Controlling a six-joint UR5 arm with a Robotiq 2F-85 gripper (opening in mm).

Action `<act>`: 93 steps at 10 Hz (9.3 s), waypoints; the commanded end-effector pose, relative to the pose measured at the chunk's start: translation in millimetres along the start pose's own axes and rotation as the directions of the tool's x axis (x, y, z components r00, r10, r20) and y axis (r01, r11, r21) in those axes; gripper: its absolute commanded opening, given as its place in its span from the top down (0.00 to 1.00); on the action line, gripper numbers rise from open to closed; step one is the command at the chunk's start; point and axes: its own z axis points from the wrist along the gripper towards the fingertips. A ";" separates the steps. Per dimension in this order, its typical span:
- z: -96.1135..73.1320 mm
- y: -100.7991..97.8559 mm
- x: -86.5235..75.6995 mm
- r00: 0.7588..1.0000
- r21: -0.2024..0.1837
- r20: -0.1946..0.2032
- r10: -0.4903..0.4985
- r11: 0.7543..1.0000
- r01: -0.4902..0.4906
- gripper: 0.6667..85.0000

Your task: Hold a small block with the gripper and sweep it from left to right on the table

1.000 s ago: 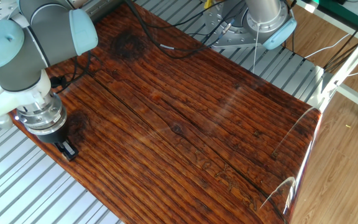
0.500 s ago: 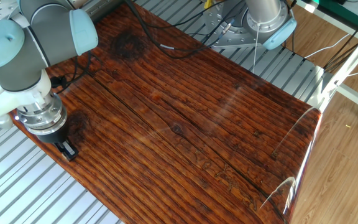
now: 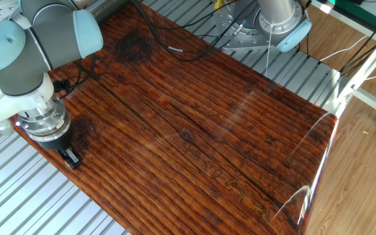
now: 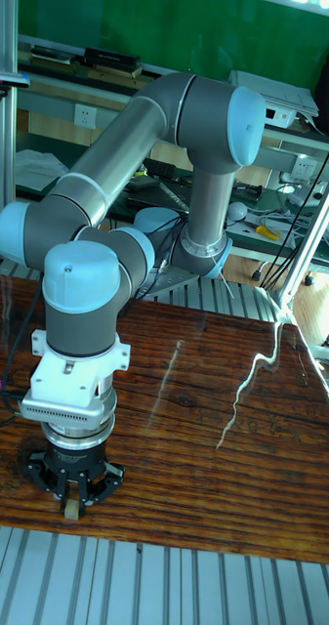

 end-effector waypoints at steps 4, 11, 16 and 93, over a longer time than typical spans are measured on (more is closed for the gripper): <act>-3.5 5.3 -0.7 1.000 -0.022 0.004 0.009 1.000 -0.009 1.00; -4.5 15.1 -1.6 1.000 -0.012 0.005 0.022 1.000 -0.022 1.00; -10.1 30.2 -0.7 0.999 -0.010 0.003 0.039 0.999 -0.039 1.00; -3.3 17.0 4.3 0.992 0.059 -0.007 -0.124 0.991 0.124 1.00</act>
